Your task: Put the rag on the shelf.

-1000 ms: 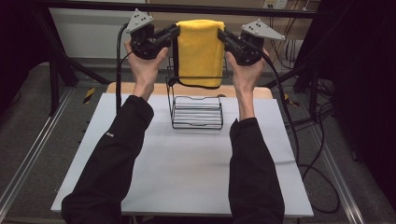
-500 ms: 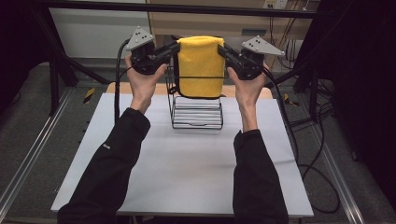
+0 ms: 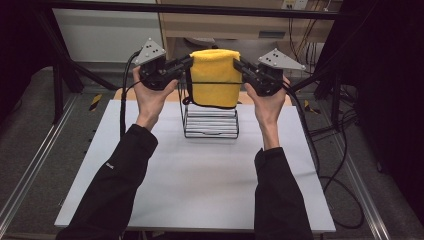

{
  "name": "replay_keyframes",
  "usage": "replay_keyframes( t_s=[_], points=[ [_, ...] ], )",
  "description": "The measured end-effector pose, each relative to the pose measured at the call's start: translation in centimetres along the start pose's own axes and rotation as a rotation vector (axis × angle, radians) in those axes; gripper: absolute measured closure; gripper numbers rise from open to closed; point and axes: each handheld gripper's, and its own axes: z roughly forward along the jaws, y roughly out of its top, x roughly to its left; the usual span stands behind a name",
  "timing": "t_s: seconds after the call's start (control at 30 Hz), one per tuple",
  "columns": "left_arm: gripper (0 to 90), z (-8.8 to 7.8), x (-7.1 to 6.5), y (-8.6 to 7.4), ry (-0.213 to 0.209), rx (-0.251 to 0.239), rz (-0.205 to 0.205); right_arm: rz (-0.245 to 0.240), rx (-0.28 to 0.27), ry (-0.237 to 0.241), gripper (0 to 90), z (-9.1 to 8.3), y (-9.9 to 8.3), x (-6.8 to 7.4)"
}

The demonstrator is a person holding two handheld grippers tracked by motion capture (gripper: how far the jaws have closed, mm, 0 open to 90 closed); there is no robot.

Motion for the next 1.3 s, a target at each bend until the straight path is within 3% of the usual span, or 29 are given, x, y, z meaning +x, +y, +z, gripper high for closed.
replay_keyframes(
  t_s=[0.2, 0.4, 0.67, 1.0, 1.17, 1.3],
  points=[
    [79.8, -0.8, -0.8, -0.7, -0.017, 0.009, 0.016, -0.017, -0.003, 0.012, 82.5, -0.9, -1.0, 0.6],
    [79.4, -1.2, -1.4, -1.5, -0.024, 0.045, 0.005, -0.015, 0.008, 0.028, 82.2, -1.6, -2.1, 1.0],
    [78.5, -1.7, -1.7, -3.0, -0.054, 0.116, -0.031, -0.015, 0.088, 0.074, 81.8, -2.0, -2.9, 1.3],
    [77.8, -2.0, -2.4, -4.8, -0.063, 0.176, -0.025, -0.026, 0.166, 0.111, 81.5, -2.2, -4.0, 1.6],
    [75.3, -2.2, -2.3, -4.8, -0.073, 0.206, -0.043, -0.030, 0.175, 0.115, 81.5, -2.1, -4.4, 1.6],
    [66.1, -2.7, -2.0, -3.6, -0.072, 0.200, -0.064, -0.036, 0.173, 0.116, 81.5, -2.1, -4.8, 1.5]
  ],
)
